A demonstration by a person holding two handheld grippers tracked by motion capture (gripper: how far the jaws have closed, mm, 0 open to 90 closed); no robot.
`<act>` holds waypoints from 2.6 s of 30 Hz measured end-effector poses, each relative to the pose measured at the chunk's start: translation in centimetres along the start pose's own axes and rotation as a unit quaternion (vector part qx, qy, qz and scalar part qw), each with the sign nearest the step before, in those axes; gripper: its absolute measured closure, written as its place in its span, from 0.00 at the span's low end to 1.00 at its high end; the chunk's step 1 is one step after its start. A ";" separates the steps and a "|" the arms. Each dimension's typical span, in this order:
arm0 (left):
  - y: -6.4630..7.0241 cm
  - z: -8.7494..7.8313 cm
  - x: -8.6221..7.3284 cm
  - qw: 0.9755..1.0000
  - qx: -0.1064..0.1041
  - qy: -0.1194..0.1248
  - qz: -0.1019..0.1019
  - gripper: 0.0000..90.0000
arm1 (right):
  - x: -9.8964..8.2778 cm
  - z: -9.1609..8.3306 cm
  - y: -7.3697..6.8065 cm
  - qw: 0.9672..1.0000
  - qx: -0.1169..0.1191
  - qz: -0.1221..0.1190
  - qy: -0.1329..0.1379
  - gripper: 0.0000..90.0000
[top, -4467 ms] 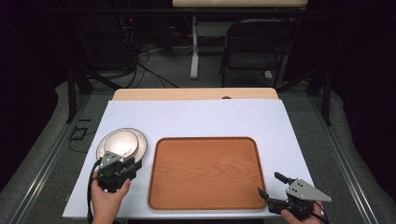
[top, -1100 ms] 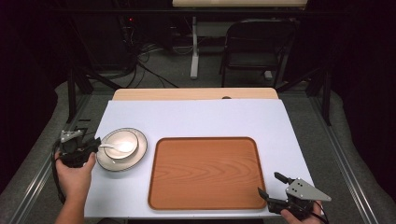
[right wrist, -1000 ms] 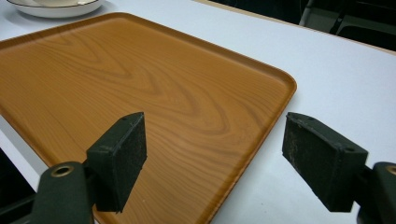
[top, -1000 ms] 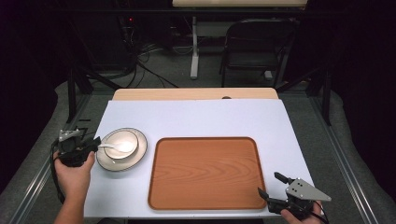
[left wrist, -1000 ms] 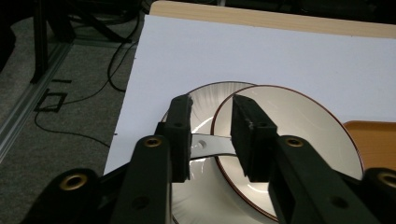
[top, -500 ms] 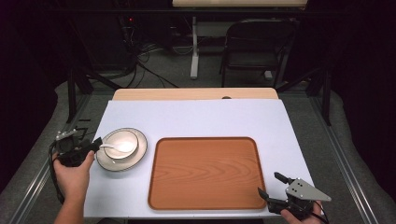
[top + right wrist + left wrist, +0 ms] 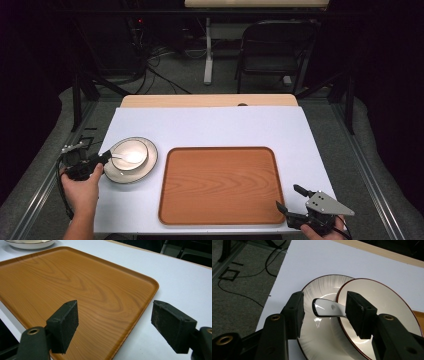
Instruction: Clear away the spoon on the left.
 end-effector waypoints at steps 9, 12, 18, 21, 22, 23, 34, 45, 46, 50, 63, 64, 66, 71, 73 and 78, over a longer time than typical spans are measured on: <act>0.2 1.4 -0.3 1.000 -0.010 0.001 -0.017 0.54 | 0.0 0.0 0.0 1.000 0.001 -0.001 0.001 0.24; 0.3 1.9 -0.3 1.000 -0.013 0.001 -0.021 0.54 | 0.0 0.0 0.0 1.000 0.001 -0.001 0.001 0.24; 0.3 2.5 -0.6 1.000 -0.013 0.004 -0.025 0.54 | 0.0 0.0 0.0 1.000 0.001 -0.001 0.001 0.24; 0.2 2.6 -0.6 0.999 -0.016 0.003 -0.028 0.55 | 0.0 0.0 0.0 1.000 0.001 -0.001 0.002 0.24; 0.2 2.6 -0.7 0.999 -0.017 0.005 -0.030 0.55 | 0.0 0.0 0.0 1.000 0.001 -0.001 0.002 0.24; 0.2 2.6 -0.7 0.999 -0.017 0.005 -0.029 0.55 | 0.0 0.0 0.0 1.000 0.001 -0.001 0.002 0.24; 0.0 2.3 -0.8 0.999 -0.029 0.013 -0.031 0.61 | 0.0 0.0 0.0 1.000 0.001 -0.002 0.001 0.24; 0.8 1.8 -0.2 0.999 -0.035 0.021 -0.024 0.67 | 0.0 0.0 0.0 1.000 0.001 -0.001 0.001 0.24; 0.9 1.7 -0.2 0.999 -0.038 0.024 -0.024 0.68 | 0.0 0.0 0.0 1.000 0.001 -0.001 0.001 0.24; 1.3 1.4 0.1 0.999 -0.042 0.025 -0.016 0.72 | 0.0 0.0 0.0 1.000 0.001 -0.002 0.000 0.24; 2.8 1.0 1.0 0.998 -0.063 0.031 -0.005 0.81 | 0.0 0.0 0.0 1.000 0.001 0.000 0.000 0.24; 2.9 1.0 1.0 0.997 -0.064 0.030 -0.004 0.82 | 0.0 0.0 0.0 1.000 0.001 -0.001 0.000 0.24; 3.2 1.0 1.2 0.997 -0.070 0.030 -0.002 0.84 | 0.0 0.0 0.0 1.000 0.001 0.000 0.000 0.24; 3.8 0.8 1.5 0.996 -0.084 0.033 0.004 0.90 | 0.0 0.0 0.0 1.000 0.001 0.000 0.000 0.24; 4.1 0.8 1.6 0.996 -0.086 0.033 0.006 0.92 | 0.0 0.0 0.0 1.000 0.001 0.000 0.000 0.24; 4.4 0.8 1.8 0.996 -0.086 0.034 0.010 0.93 | 0.0 0.0 0.0 1.000 0.001 0.000 0.001 0.24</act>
Point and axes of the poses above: each handheld gripper's, and its own axes: z roughly forward along the jaws, x roughly out of its top, y roughly to its right, the point moved 3 cm from there along z, roughly forward along the jaws, and after that the axes turned 10 degrees about -x, right-handed, at the moved point
